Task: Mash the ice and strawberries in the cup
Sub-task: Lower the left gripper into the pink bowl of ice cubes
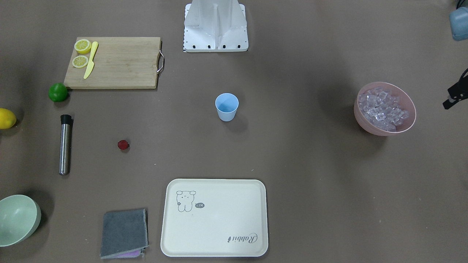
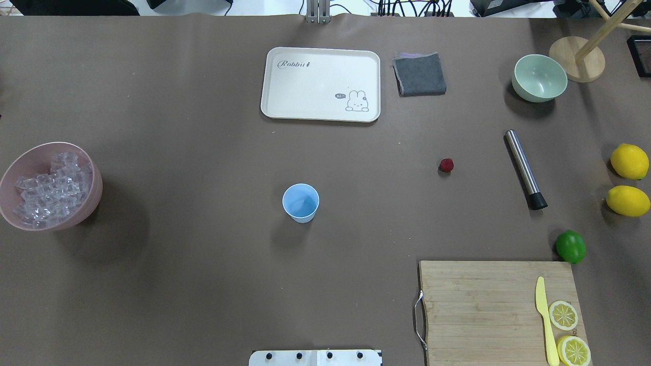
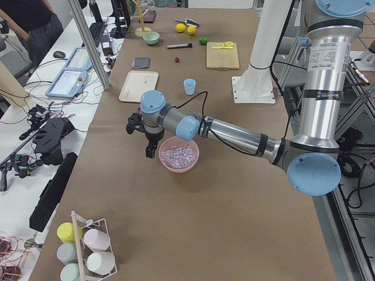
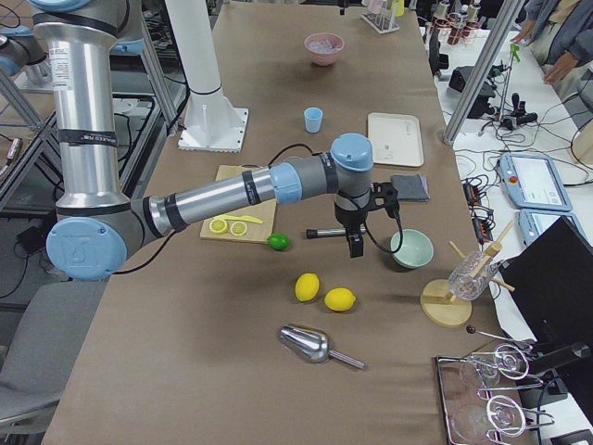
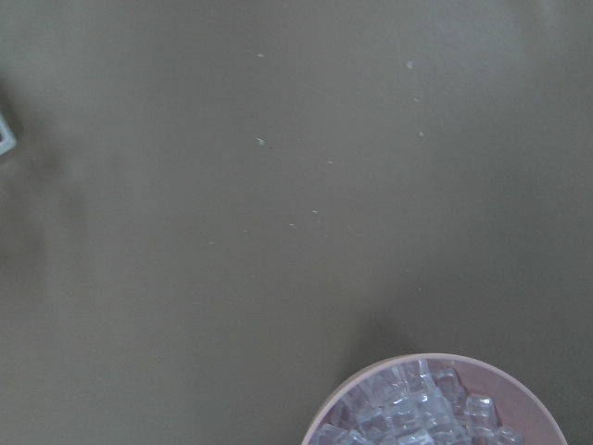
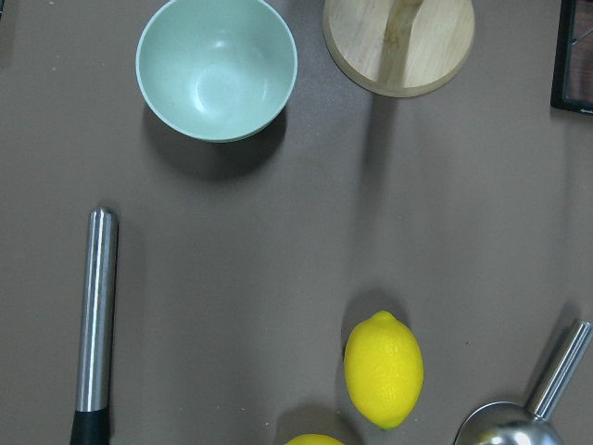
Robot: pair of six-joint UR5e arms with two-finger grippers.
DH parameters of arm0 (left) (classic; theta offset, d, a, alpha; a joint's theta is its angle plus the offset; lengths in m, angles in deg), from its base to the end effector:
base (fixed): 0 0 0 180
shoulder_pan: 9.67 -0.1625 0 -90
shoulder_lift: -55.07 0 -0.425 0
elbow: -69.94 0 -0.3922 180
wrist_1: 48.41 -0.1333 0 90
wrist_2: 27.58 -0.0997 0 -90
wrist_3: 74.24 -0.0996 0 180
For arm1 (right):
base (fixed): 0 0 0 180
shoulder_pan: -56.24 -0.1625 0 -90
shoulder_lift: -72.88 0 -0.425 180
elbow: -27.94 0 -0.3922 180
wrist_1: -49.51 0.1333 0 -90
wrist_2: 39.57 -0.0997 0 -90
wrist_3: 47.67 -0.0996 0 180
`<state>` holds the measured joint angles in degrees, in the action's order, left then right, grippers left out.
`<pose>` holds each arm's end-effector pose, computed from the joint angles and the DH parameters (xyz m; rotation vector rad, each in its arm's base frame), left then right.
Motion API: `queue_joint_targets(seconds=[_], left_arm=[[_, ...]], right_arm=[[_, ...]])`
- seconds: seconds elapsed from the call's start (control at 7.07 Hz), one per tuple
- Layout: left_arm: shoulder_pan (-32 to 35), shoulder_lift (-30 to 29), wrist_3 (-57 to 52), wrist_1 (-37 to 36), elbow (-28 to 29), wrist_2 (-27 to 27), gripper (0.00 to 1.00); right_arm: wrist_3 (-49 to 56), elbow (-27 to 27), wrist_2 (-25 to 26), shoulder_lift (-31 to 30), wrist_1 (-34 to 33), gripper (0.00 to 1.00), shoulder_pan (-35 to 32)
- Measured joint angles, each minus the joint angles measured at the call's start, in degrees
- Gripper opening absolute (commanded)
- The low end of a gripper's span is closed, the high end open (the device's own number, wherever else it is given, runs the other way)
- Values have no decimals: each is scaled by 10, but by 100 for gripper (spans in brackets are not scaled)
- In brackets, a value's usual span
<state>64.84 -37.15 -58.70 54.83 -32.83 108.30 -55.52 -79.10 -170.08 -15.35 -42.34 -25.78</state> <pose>0.0782 -0.5137 0.4997 0.2392 0.8802 0.1964 -0.0017 -0.5065 0.5042 0.1842 -0.7341 -0.1068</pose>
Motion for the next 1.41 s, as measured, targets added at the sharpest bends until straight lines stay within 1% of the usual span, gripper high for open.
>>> queue_joint_targets(seconds=[0.14,0.28,0.42,0.71,0.85,0.99,1.41], left_arm=[[-25,12,0,37,1,-2,93],[-49,18,-1,65,3,-5,87],[-70,21,-1,79,3,-10,87],[-103,23,-2,97,3,-21,88],[-118,24,-2,103,3,-28,87],[-134,24,-2,106,3,-35,82],[-172,35,-3,121,6,-58,80]], right_arm=[[0,0,0,0,0,100,0],[0,0,-1,0,0,100,0],[0,0,-1,-1,0,100,0],[0,0,-1,-1,0,100,0],[0,1,-1,-1,0,100,0],[0,1,-1,-2,0,100,0],[1,0,0,-5,0,100,0]])
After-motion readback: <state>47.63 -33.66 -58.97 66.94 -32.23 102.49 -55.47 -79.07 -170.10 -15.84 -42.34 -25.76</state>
